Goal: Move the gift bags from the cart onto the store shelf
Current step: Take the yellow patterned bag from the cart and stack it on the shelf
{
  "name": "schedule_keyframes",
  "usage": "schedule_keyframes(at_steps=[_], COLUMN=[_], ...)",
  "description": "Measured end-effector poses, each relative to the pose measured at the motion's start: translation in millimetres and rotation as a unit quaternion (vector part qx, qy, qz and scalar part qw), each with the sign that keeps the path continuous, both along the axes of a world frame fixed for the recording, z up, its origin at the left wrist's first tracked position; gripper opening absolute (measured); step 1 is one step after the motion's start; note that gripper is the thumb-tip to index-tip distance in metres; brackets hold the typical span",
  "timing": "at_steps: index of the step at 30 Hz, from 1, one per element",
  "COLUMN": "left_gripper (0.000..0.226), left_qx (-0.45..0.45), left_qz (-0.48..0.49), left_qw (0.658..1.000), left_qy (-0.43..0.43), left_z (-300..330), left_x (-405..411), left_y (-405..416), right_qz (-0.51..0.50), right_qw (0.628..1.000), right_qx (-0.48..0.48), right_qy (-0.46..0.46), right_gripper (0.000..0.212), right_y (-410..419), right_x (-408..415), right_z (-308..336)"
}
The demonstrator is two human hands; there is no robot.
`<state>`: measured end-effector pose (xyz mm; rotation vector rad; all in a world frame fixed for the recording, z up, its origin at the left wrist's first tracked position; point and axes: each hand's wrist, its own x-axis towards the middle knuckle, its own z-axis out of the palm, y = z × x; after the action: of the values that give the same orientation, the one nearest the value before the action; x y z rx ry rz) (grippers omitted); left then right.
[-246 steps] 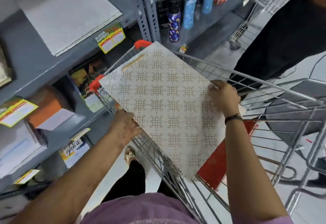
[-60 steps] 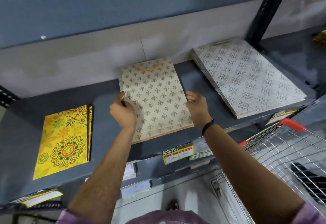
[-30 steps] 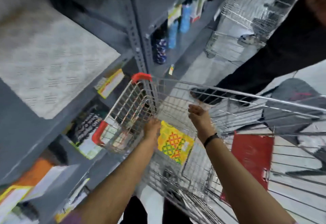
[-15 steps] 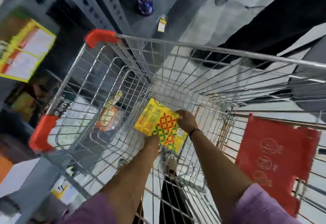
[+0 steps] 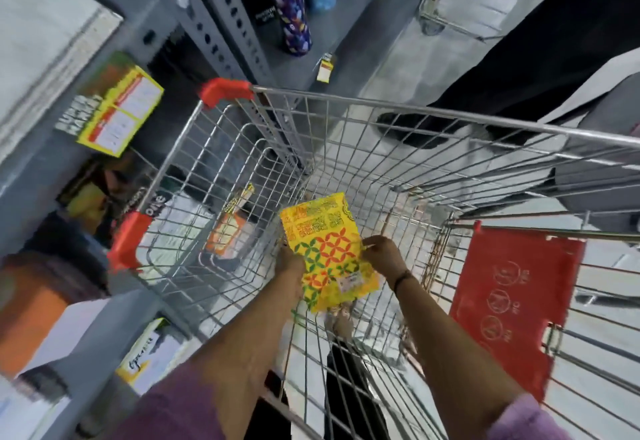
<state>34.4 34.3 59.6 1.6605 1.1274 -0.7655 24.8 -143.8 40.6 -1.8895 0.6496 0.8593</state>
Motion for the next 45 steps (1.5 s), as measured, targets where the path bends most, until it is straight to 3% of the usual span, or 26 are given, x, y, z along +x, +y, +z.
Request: schedule_keyframes(at_steps=[3, 6, 9, 15, 18, 22, 24, 27, 36, 40, 45], left_gripper=[0.037, 0.035, 0.025, 0.024, 0.030, 0.017, 0.020, 0.011, 0.028, 0.031, 0.031], left_qx=[-0.020, -0.071, -0.090, -0.061, 0.005, 0.051, 0.069, 0.079, 0.103, 0.191, 0.297], left_qz=[-0.012, -0.016, -0.042, 0.020, 0.091, 0.173, 0.199, 0.238, 0.368, 0.399, 0.384], left_qw=[0.998, 0.990, 0.976, 0.951, 0.919, 0.861, 0.837, 0.808, 0.743, 0.708, 0.704], left_qy=[-0.050, -0.125, -0.195, -0.301, -0.383, -0.475, -0.506, -0.534, -0.550, -0.550, -0.517], left_z=[66, 127, 171, 232, 249, 273, 284, 294, 314, 316, 318], left_x=[7, 7, 5, -19, -33, -51, -64, -88, -203, -258, -321], left_y=[1, 7, 23, 48, 68, 108, 135, 175, 346, 436, 536], right_qz=[-0.078, -0.139, -0.145, -0.135, -0.103, -0.042, -0.019, 0.023, 0.160, 0.226, 0.224], right_qw=[0.993, 0.974, 0.958, 0.943, 0.940, 0.931, 0.927, 0.917, 0.905, 0.884, 0.877], right_qx=[0.075, 0.162, 0.223, 0.272, 0.284, 0.305, 0.312, 0.327, 0.327, 0.318, 0.352], right_qy=[-0.044, -0.079, -0.106, -0.136, -0.160, -0.195, -0.209, -0.228, -0.221, -0.257, -0.237], right_gripper=[0.012, 0.020, 0.017, 0.015, 0.012, 0.012, 0.013, 0.007, 0.013, 0.011, 0.012], right_y=[-3, -2, 4, 27, 47, 90, 123, 169, 375, 480, 595], right_x=[-10, -17, -19, -18, -17, -14, -16, -23, -70, -111, -165], right_z=[39, 92, 142, 212, 237, 272, 289, 307, 323, 329, 326])
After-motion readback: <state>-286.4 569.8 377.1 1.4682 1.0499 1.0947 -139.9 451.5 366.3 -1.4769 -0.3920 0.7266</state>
